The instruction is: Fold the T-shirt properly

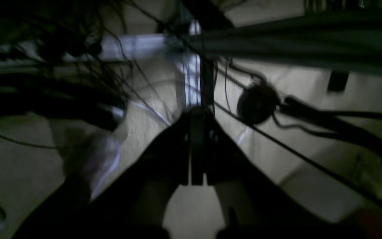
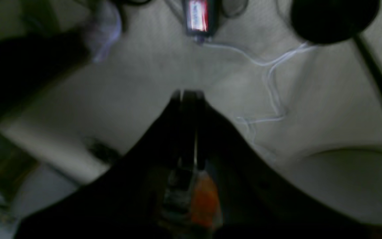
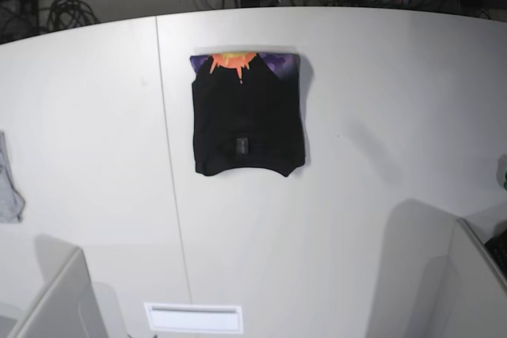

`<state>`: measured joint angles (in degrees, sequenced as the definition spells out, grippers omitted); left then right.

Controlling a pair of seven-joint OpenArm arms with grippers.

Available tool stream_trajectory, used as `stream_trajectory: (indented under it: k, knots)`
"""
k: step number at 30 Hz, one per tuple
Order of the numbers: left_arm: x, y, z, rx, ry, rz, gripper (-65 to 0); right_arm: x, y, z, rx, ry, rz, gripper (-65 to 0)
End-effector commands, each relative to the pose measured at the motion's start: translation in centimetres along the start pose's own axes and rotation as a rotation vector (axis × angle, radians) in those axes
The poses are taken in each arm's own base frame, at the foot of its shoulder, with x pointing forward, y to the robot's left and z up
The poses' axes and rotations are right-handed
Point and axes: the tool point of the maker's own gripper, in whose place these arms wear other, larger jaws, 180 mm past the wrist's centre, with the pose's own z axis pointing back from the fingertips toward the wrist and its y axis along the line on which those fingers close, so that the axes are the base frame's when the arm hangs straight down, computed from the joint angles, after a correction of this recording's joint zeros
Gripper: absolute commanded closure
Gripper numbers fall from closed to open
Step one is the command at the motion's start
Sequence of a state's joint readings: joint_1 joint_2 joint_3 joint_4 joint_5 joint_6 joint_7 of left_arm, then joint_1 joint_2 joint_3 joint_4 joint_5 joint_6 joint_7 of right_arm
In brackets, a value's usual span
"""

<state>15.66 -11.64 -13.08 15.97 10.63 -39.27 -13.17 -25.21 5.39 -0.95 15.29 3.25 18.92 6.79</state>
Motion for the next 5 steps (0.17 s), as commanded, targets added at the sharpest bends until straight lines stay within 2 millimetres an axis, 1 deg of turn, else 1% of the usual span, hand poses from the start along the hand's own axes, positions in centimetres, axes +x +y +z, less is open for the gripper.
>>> stream_trajectory:
  k: [1,2,3,5]
  knots:
    - [-0.7,0.2,0.4,-0.007,0.019,-0.002,0.0,-1.0,-0.3,-0.2,-0.037,0.029,0.031,0.0]
    - [-1.0,0.1,0.3,-0.013,0.039,-0.024,0.0,-0.5,-0.7,-0.5,-0.082,0.03,0.078,0.0]
    - [-1.0,0.6,0.2,0.019,0.041,-0.055,0.0,0.1,-0.9,-0.7,-0.114,0.029,0.117,0.0]
    - [-0.3,1.6,0.1,0.084,0.007,-0.114,0.0,1.8,-1.4,-0.9,-0.16,0.01,0.164,0.0]
